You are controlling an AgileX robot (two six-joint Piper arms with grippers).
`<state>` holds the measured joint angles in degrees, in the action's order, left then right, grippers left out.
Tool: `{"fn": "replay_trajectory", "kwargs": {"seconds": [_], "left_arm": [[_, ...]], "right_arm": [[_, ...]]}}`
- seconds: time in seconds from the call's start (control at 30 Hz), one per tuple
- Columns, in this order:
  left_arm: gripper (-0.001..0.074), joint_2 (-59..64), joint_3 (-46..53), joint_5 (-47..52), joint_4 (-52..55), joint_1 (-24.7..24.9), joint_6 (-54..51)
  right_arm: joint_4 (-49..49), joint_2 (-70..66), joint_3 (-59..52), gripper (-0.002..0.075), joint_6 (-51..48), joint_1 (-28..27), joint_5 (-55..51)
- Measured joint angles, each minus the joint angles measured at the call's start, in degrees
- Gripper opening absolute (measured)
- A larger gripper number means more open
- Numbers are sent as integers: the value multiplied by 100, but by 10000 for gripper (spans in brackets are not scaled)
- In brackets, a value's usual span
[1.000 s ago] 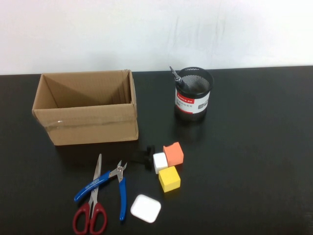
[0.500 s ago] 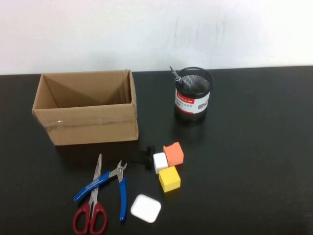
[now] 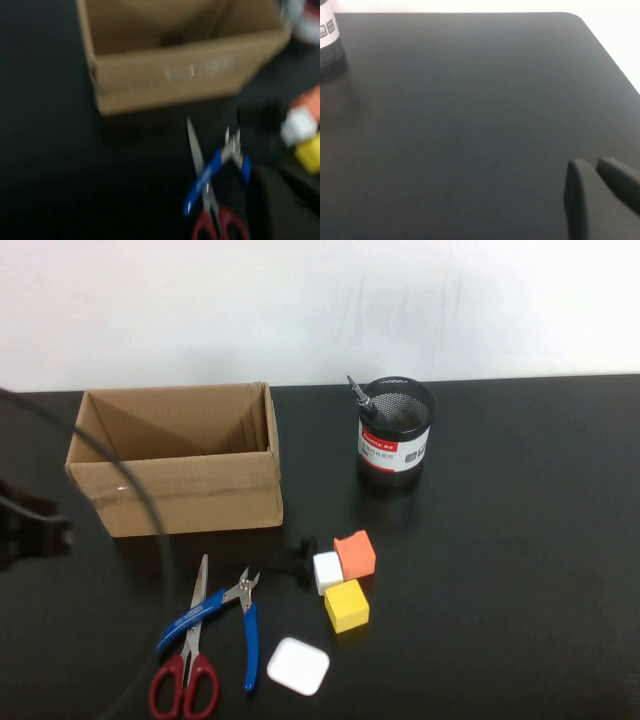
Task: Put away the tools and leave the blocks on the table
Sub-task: Pick up the pliers from the table
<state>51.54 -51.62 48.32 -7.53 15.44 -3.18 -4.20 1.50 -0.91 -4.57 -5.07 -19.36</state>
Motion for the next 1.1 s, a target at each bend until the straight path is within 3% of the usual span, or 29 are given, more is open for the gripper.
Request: {"fn": "replay_trajectory", "kwargs": {"seconds": [0.2, 0.4, 0.47, 0.67, 1.1], "left_arm": [[29, 1310, -490, 898, -735, 0, -1457], [291, 2432, -645, 1091, -976, 132, -1892], [343, 2762, -658, 1045, -1012, 311, -2071], [376, 3554, -672, 521, -746, 837, -2235], [379, 4567, -676, -619, -414, 919, -2388]], "right_arm": [[0, 0, 0, -6, 0, 0, 0], [0, 0, 0, -6, 0, 0, 0], [0, 0, 0, -6, 0, 0, 0], [0, 0, 0, -6, 0, 0, 0], [0, 0, 0, -6, 0, 0, 0]]}}
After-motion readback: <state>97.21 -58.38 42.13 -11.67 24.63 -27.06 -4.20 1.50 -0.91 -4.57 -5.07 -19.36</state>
